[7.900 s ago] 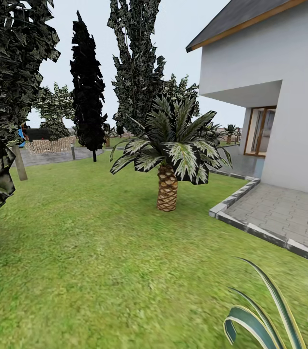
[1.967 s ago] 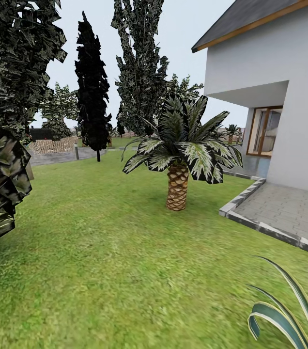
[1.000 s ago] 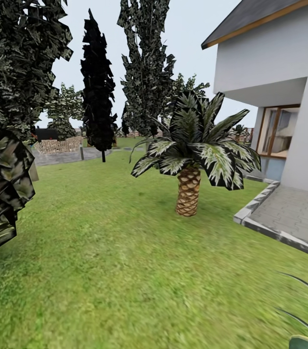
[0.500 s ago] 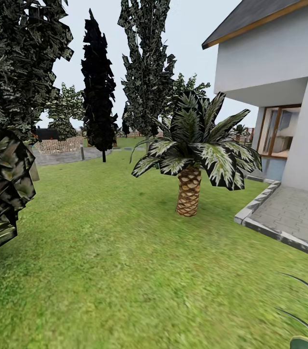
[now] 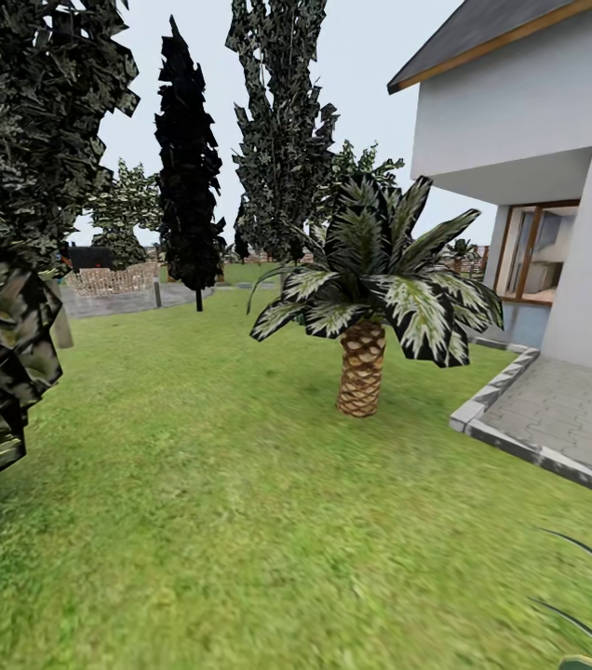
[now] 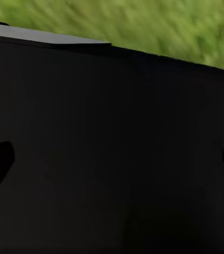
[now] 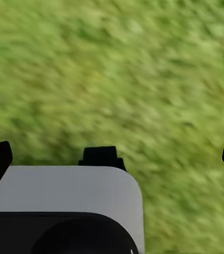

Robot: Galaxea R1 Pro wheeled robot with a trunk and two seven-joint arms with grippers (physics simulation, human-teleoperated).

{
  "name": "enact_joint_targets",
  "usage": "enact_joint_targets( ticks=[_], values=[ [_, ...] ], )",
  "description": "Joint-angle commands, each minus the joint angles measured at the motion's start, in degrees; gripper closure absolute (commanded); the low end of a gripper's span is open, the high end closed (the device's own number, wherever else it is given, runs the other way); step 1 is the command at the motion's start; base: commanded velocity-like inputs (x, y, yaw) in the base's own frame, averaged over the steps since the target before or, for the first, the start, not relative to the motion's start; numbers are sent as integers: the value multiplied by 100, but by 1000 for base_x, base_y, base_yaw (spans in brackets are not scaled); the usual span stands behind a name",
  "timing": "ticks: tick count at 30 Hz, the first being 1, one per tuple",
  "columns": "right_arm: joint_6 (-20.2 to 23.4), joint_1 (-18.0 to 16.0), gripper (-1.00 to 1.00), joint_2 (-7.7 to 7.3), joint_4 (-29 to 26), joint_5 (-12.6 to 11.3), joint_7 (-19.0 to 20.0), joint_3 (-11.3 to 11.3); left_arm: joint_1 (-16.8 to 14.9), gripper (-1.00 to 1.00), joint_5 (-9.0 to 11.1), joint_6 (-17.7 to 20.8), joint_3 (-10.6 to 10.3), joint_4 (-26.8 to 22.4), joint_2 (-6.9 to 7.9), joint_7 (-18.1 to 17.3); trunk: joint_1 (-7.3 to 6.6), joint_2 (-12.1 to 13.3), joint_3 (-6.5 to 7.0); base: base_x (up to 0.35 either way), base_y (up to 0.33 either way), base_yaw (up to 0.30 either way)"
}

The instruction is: Take the three Easter eggs out of the wicker basket on the lawn in the garden, then place them on the lawn next to a single tree (choose any tree) so that all three eggs are next to the same tree and none are left in the basket.

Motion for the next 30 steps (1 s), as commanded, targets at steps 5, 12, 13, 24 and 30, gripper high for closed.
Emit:
enact_joint_targets(
  ticks=[5, 12, 13, 24, 30],
  values=[
    [-28, -3, -100, 12, 14, 2, 7, -36, 2, -100, 43, -4, -9, -7, -48, -60, 3, -2, -5, 313, -1, 51],
    [-35, -3, -100, 9, 14, -13, 12, -52, 2, -100, 47, 4, -19, -7, -8, -61, 3, -2, -5, 337, 0, 247],
    [-34, -1, -100, 9, 14, -13, 12, -54, 2, -100, 47, 4, -20, -7, -5, -61, 3, -2, -5, 338, 0, 277],
    [-30, -3, -100, 7, 14, -12, 12, -47, 2, -100, 42, 5, -19, -7, 12, -56, 3, -2, -52, 338, 0, 246],
    [-29, -3, -100, 13, 14, -7, 12, -34, 2, -100, 47, 5, -18, -7, 18, -24, 3, -2, -56, 338, 0, 43]
  ],
)
